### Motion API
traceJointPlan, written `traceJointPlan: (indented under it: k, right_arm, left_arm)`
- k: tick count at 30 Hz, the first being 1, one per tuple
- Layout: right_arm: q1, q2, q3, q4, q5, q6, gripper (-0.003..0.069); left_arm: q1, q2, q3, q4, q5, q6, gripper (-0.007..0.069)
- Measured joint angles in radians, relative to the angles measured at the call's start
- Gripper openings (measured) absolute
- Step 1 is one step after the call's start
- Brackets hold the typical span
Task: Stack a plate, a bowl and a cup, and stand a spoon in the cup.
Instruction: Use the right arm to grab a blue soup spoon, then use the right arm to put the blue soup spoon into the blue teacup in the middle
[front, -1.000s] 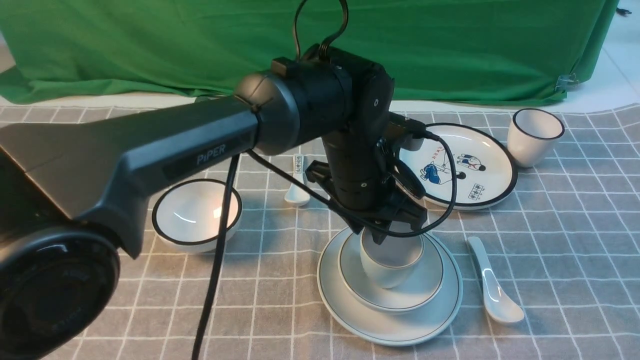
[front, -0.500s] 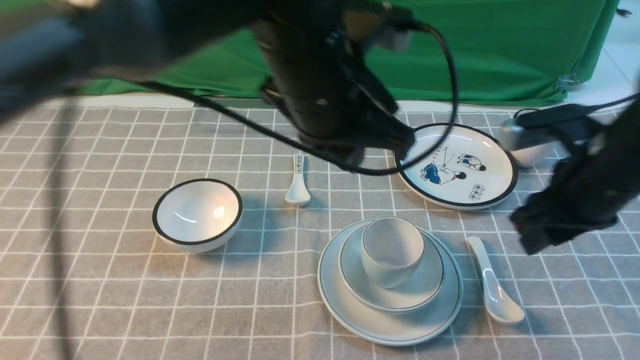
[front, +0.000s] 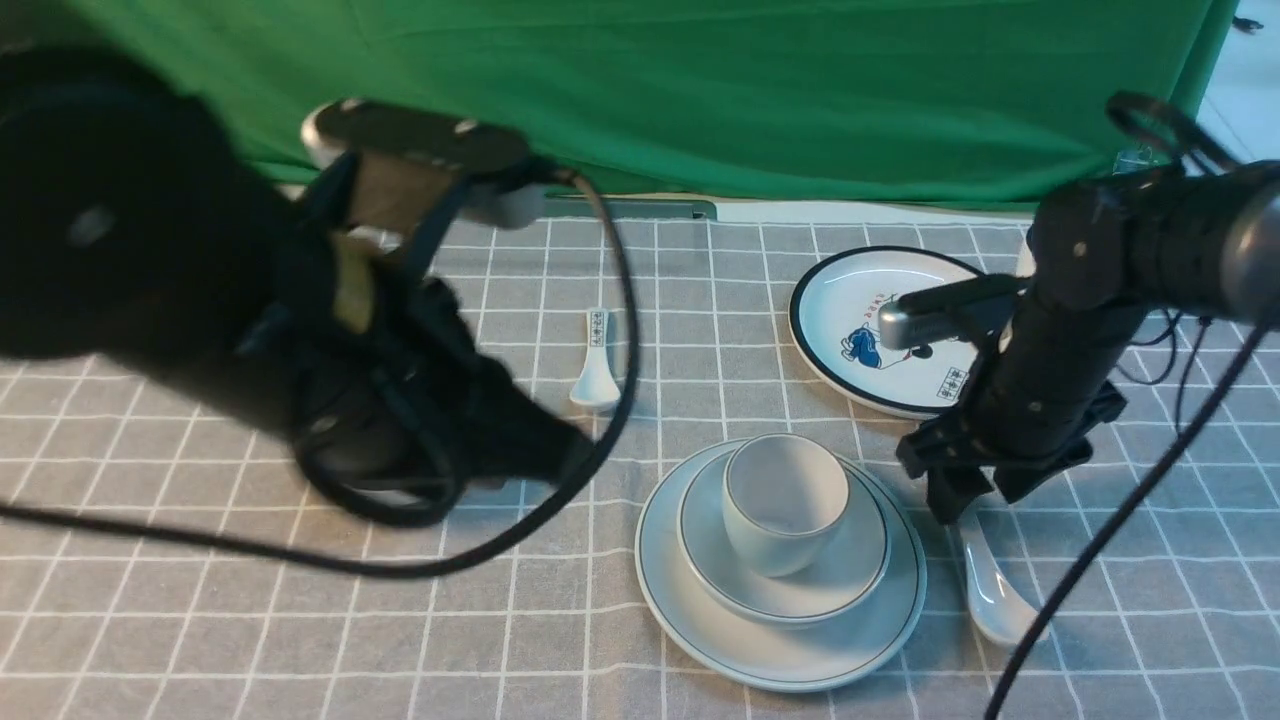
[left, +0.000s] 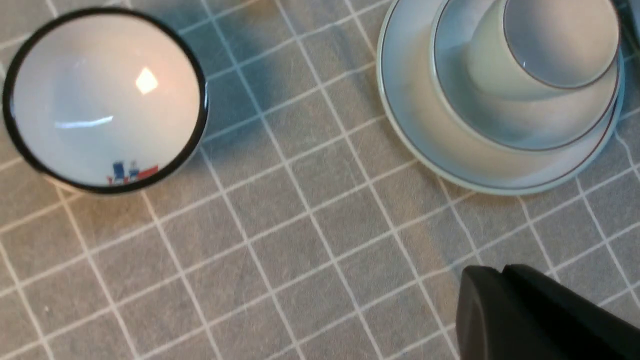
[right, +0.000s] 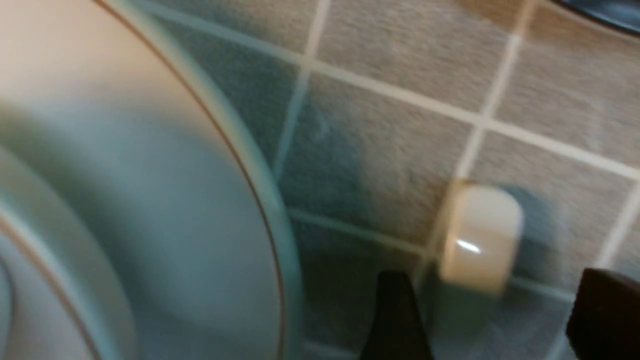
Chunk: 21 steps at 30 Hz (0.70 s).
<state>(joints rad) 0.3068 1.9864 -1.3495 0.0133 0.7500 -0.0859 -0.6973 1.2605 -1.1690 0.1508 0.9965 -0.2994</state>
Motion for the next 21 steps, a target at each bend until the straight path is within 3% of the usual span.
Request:
traceJointPlan:
  k: [2, 3, 4, 5, 6, 13, 16, 21]
  right_arm:
    - [0.004, 0.023, -0.001, 0.002, -0.010, 0.000, 0.0450]
    - [0.004, 0.024, -0.001, 0.002, -0.010, -0.001, 0.0374]
    - [0.004, 0.024, -0.001, 0.002, -0.009, -0.001, 0.0374]
    - [0.004, 0.024, -0.002, 0.003, -0.008, -0.005, 0.0247]
    - [0.004, 0.020, -0.002, 0.003, -0.003, -0.009, 0.0171]
    - [0.008, -0.194, 0.004, 0.042, 0.001, -0.016, 0.0183]
    - [0.057, -0.347, 0.061, 0.113, -0.194, -0.041, 0.0183]
    - [0.264, -0.541, 0.350, 0.167, -0.852, -0.009, 0.0183]
  left_arm:
    - [0.000, -0.037, 0.033, 0.001, -0.003, -0.008, 0.0007]
    - [0.000, -0.052, 0.044, 0.004, -0.004, -0.011, 0.0008]
    - [0.000, -0.052, 0.044, 0.004, -0.004, -0.012, 0.0008]
    - [0.000, -0.065, 0.050, 0.007, -0.005, -0.014, 0.0008]
    - [0.000, -0.072, 0.051, 0.010, -0.005, -0.017, 0.0008]
    - [0.000, -0.085, 0.051, 0.041, -0.007, -0.026, 0.0008]
    - [0.000, -0.085, 0.051, 0.057, -0.013, -0.027, 0.0008]
    - [0.000, -0.088, 0.052, 0.071, -0.013, -0.033, 0.0008]
